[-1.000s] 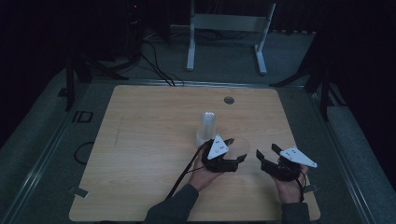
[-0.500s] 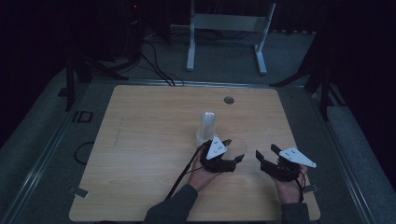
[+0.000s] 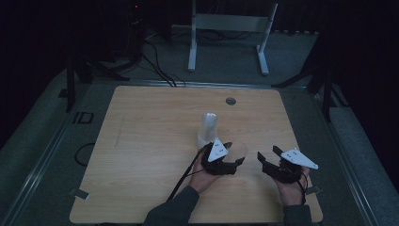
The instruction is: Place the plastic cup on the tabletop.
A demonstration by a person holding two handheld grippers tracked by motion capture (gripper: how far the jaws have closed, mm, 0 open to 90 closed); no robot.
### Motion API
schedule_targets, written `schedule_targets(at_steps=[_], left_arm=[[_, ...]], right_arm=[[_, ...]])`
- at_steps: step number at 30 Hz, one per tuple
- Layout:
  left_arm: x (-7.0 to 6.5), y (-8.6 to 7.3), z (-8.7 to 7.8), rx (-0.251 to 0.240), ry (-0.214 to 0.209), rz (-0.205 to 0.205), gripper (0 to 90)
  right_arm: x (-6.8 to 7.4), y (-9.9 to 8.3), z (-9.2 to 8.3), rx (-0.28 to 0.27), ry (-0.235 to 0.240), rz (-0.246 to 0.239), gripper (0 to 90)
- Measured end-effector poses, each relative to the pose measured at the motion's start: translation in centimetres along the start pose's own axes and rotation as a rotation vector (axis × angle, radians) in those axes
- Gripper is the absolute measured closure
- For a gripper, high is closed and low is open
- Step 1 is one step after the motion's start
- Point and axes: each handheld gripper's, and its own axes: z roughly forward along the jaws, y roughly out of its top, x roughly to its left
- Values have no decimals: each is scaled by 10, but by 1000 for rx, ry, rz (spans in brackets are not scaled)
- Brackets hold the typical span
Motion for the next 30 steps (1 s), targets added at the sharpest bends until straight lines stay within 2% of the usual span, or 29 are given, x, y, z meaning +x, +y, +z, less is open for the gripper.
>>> schedule_targets(at_steps=[30], left_arm=[[3, -13, 4, 31, 14, -4, 291]], right_arm=[[0, 0, -1, -1, -4, -5, 311]])
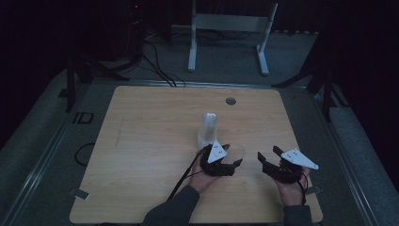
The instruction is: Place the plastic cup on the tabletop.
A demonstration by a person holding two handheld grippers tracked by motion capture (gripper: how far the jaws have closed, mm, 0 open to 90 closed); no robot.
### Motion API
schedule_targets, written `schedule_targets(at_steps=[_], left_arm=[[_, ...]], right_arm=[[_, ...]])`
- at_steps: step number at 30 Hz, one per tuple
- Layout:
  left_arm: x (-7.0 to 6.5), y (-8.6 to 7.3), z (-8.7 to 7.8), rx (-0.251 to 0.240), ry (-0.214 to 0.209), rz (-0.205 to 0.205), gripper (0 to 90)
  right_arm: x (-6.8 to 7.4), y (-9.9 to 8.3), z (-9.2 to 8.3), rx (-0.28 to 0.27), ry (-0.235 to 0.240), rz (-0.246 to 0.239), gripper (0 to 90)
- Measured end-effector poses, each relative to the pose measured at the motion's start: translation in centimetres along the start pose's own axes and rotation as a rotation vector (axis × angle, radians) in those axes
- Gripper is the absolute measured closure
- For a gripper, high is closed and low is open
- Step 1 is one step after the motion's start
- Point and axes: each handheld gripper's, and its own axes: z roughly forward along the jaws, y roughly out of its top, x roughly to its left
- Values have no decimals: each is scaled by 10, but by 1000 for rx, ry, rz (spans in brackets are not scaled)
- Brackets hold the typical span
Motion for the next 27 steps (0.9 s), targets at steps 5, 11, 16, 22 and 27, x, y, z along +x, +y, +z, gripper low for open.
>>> schedule_targets(at_steps=[5, 11, 16, 22, 27], left_arm=[[0, -1, 0, 5, 9, 6, 289], [0, -3, 0, 10, 8, 8, 286], [-2, -4, -1, 10, 1, 6, 285], [-2, -6, -2, 15, 2, 10, 282], [-2, -7, -3, 18, -1, 4, 279]], right_arm=[[0, 0, 0, 0, 0, 0, 311], [0, 0, 0, 2, 1, -1, 310], [0, 0, 0, 0, -1, 0, 310], [0, 0, 0, 0, -1, 0, 310], [0, 0, 0, 0, -1, 0, 311]])
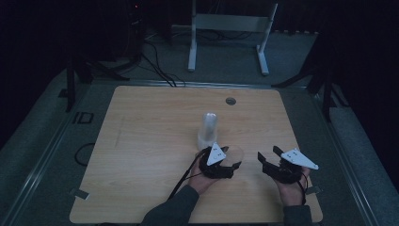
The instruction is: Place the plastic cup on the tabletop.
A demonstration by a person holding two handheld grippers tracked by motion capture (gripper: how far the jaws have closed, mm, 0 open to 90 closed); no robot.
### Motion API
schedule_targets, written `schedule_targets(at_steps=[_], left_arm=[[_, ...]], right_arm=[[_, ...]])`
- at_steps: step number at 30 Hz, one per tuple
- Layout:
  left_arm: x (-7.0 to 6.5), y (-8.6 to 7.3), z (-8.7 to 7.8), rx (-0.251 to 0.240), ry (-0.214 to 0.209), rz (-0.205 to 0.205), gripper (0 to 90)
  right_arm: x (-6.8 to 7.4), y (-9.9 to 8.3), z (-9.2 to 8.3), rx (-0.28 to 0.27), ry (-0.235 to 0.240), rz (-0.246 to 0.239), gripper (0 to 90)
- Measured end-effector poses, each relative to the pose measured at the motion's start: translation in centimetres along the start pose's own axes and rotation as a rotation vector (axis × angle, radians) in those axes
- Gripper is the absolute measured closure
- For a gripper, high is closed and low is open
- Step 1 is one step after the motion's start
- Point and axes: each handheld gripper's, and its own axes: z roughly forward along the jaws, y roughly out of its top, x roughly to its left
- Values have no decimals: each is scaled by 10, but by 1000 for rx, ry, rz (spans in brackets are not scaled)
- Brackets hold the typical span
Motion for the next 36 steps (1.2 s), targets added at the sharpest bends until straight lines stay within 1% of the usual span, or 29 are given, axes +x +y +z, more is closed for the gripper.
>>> schedule_targets(at_steps=[2, 7, 9, 16, 19, 22, 26, 32, 36], left_arm=[[0, 1, -1, 8, 0, -9, 273], [0, -1, -1, 27, -2, -9, 259], [0, -2, -1, 28, -3, -15, 251], [0, -5, -1, 49, -6, -13, 223], [2, -6, -2, 54, -8, -21, 210], [3, -8, -1, 60, -10, -39, 191], [4, -10, -2, 70, -5, -44, 174], [8, -11, -8, 65, 2, -54, 166], [8, -13, -12, 64, 1, -51, 164]], right_arm=[[0, 0, 0, 0, 0, -1, 310], [0, 0, 0, 1, 1, -1, 310], [0, 0, 0, 1, 1, -1, 310], [0, 0, 0, 2, 1, -1, 310], [0, -1, 1, 3, 1, 0, 310], [0, -1, 1, 4, 1, 1, 310], [0, -1, 1, 5, 2, 3, 309], [0, -1, 1, 6, 4, 2, 308], [0, -1, 1, 7, 4, 3, 307]])
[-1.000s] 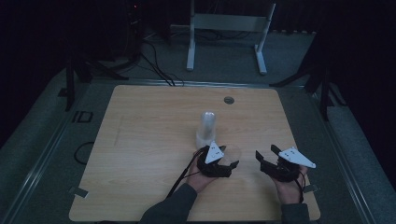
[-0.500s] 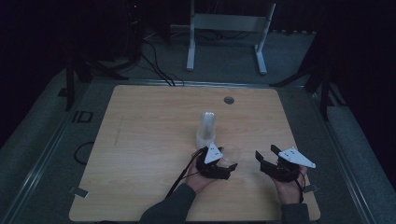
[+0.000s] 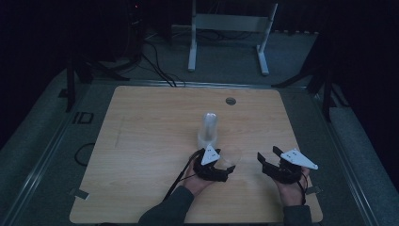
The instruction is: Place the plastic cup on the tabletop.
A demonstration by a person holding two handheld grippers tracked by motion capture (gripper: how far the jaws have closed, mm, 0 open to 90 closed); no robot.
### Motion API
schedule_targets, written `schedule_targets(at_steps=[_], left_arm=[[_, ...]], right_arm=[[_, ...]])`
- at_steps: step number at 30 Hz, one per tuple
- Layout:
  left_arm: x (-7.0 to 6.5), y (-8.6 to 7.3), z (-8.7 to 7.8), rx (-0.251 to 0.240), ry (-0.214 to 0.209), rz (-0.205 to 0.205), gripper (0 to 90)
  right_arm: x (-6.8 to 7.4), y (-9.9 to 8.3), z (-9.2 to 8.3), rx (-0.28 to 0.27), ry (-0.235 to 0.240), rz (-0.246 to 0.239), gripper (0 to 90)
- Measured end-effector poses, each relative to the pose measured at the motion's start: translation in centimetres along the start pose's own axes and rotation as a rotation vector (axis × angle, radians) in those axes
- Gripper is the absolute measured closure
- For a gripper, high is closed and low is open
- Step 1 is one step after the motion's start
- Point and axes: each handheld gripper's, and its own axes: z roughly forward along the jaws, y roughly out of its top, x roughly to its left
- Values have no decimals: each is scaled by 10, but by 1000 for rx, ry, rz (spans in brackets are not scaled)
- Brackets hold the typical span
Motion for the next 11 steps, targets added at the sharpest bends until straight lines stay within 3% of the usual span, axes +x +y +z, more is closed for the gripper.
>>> schedule_targets(at_steps=[11], left_arm=[[-2, -6, -8, 1, -10, -4, 160]], right_arm=[[0, 0, 0, 1, 2, -1, 305]])
